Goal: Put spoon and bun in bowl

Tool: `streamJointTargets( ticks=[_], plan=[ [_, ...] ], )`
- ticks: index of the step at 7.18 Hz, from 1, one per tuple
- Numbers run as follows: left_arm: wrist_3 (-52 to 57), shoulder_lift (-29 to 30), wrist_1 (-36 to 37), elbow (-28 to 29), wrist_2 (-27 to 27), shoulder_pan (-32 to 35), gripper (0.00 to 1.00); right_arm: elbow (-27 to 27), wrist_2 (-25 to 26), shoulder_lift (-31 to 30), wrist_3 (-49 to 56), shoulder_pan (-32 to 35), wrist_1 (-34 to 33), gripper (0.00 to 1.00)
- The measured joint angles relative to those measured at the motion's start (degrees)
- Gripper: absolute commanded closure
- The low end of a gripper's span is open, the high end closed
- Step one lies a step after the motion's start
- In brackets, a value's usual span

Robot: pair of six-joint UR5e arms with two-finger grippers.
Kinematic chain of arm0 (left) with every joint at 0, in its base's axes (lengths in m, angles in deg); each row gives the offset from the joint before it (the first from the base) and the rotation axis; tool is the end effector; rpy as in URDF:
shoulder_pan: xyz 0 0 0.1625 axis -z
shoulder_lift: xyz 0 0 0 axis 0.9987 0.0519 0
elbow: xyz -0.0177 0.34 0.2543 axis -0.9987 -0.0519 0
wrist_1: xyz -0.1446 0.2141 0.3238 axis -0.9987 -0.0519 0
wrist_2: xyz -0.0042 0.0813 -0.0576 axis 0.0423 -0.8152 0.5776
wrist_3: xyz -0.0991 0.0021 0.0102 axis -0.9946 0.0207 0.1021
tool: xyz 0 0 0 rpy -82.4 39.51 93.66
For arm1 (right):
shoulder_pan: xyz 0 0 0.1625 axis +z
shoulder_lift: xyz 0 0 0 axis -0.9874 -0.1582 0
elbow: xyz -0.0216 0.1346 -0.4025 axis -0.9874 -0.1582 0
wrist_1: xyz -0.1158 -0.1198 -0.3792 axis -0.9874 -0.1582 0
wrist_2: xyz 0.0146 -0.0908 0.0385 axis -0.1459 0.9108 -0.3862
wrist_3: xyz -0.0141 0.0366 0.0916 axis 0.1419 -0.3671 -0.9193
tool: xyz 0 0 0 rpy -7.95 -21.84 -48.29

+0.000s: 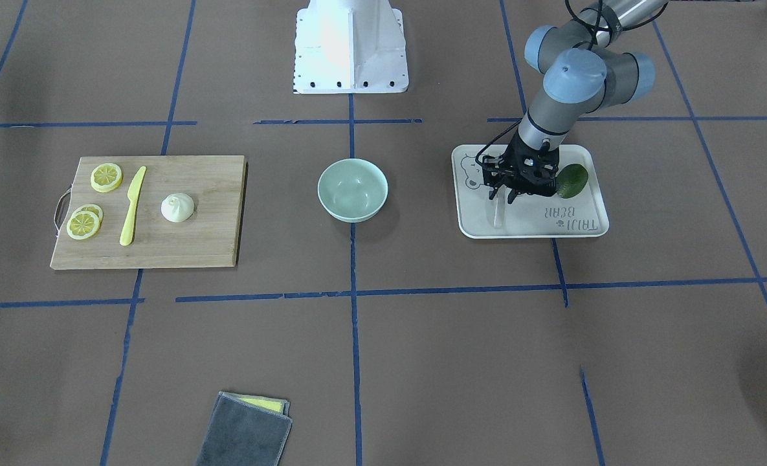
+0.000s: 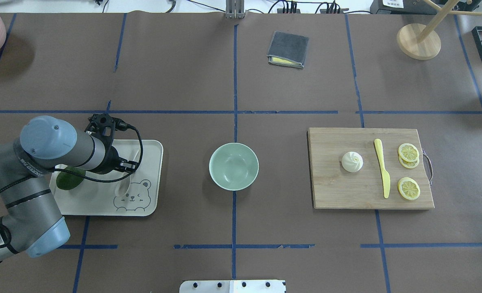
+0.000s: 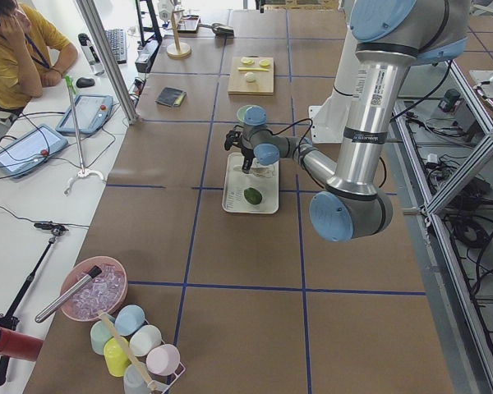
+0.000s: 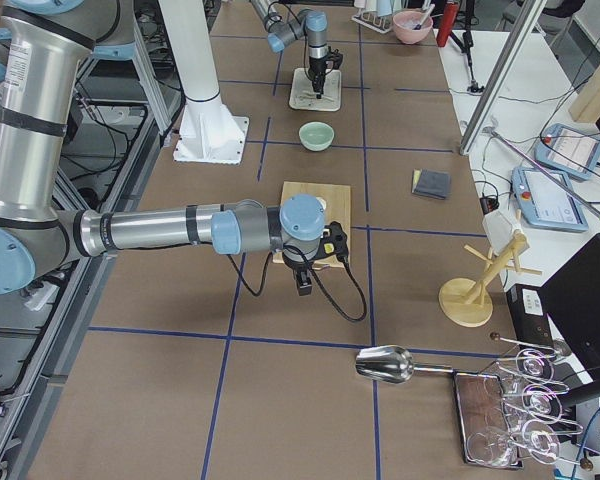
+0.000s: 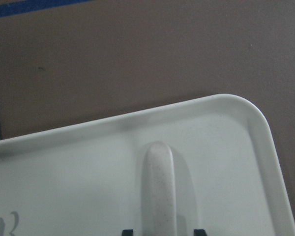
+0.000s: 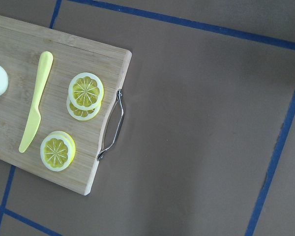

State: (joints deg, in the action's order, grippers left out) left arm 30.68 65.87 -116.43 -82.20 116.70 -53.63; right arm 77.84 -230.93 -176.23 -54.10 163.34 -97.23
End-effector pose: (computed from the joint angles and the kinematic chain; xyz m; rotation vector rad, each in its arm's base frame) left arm 0.4361 -0.4073 0.4053 0.2135 0.8833 0.1715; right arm -0.0002 -0.3894 0.5731 0.0992 -0.9746 -0.2739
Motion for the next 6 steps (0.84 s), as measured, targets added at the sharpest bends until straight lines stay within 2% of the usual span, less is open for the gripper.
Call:
streamJointTargets(
  ticks=[4,6],
  plan=[
    [-0.9,1.7,0.1,-0.7,0.3,-0.2,1.0,-0.3,-0.2,0.0,-0.1,0.0,0.1,0.0],
    [-8.3,7.0,1.6,-1.2,0.3,-0.2,1.0,-0.3,-0.4,0.0,-0.2,0.0,0.1,0.0]
  ],
)
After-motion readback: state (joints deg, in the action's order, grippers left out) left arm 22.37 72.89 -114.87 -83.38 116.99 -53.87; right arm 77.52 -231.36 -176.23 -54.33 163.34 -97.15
